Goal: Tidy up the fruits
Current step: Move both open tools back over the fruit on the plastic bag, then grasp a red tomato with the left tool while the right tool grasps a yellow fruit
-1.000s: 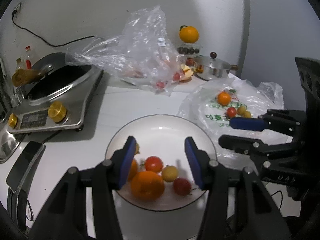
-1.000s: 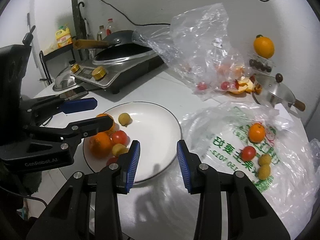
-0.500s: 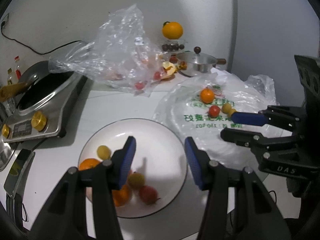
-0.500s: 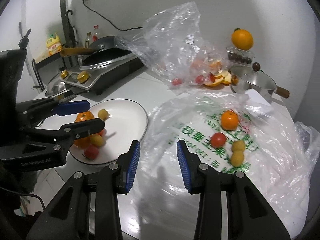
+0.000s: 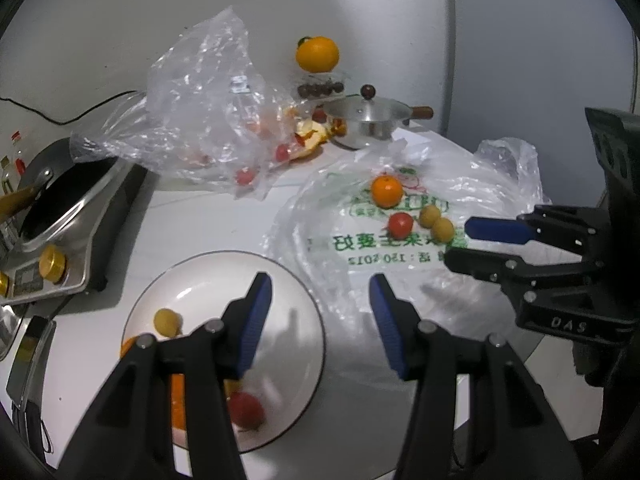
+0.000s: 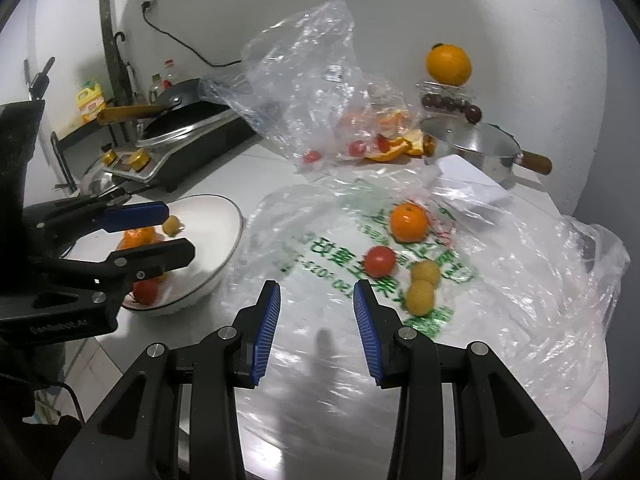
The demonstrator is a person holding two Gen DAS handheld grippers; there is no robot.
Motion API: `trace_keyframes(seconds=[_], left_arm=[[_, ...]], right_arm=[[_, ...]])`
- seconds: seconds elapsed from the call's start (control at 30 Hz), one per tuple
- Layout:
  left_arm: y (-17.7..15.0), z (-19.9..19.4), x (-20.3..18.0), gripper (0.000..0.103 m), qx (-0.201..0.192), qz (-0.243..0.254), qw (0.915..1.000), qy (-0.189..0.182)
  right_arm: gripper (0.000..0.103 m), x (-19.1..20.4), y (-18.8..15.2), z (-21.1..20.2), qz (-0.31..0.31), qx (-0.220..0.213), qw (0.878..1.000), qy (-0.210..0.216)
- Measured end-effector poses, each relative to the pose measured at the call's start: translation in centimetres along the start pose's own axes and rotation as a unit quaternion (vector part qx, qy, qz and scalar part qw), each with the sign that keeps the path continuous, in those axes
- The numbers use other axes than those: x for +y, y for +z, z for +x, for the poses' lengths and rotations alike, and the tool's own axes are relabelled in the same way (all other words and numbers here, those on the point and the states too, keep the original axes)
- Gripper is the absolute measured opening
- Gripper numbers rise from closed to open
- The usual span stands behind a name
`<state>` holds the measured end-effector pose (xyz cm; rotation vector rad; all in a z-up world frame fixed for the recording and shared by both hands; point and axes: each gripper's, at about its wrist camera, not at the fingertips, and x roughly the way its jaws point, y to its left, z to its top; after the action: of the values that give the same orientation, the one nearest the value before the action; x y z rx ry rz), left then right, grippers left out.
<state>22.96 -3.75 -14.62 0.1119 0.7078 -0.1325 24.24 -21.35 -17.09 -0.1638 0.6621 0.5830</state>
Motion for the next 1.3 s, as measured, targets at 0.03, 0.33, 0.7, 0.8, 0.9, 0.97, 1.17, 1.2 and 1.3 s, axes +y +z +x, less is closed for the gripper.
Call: trace_keyframes(seconds=[0.03,0.33,0.7,0.8,0.9,0.97,1.17,1.2,1.3], left_arm=[[0.1,0.2,-0.2,0.052,0.001,0.001,1.0,-0.001],[0.8,2.1,-1.6,0.052,0.014,0.006,0.9999,-0.008],[1.6,4.5,-2.3,0.052,0.023,0.006,0.9996,-0.017],[1.8,5.2,-2.5,0.052,0.024,0.004,0.9995,-0.021],[2.1,5.7,-2.7,0.052,0.026,0.006,0.9993,-0.025],[2.2,6.1,-2.9,0.052,0.028,0.009,0.9992,-0.026],[2.8,6.7,-3.5,0.052,0.029,0.017,0.9991,-0.027],[2.9,6.8,-3.6,0.052,0.029,0.019,0.999,-0.028],[3.1,7.0,-3.8,0.052,0.029,0.021,0.9989,-0.029]], right_arm=[[0.04,-0.4,-0.1,0.0,0.002,0.001,1.0,-0.002],[0.04,-3.3,-0.7,0.5,0.012,0.012,1.0,-0.02],[0.04,-5.7,-0.4,2.9,0.02,0.035,0.999,-0.029],[0.04,-6.0,-0.3,3.4,0.02,0.041,0.999,-0.028],[0.04,-6.4,-0.2,4.0,0.016,0.049,0.998,-0.028],[0.04,-6.5,-0.1,4.4,0.015,0.054,0.998,-0.029],[0.04,-6.9,-0.2,5.7,0.011,0.073,0.997,-0.026],[0.04,-7.0,-0.3,5.8,0.012,0.076,0.997,-0.025],[0.032,-7.2,-0.3,6.0,0.011,0.078,0.996,-0.028]])
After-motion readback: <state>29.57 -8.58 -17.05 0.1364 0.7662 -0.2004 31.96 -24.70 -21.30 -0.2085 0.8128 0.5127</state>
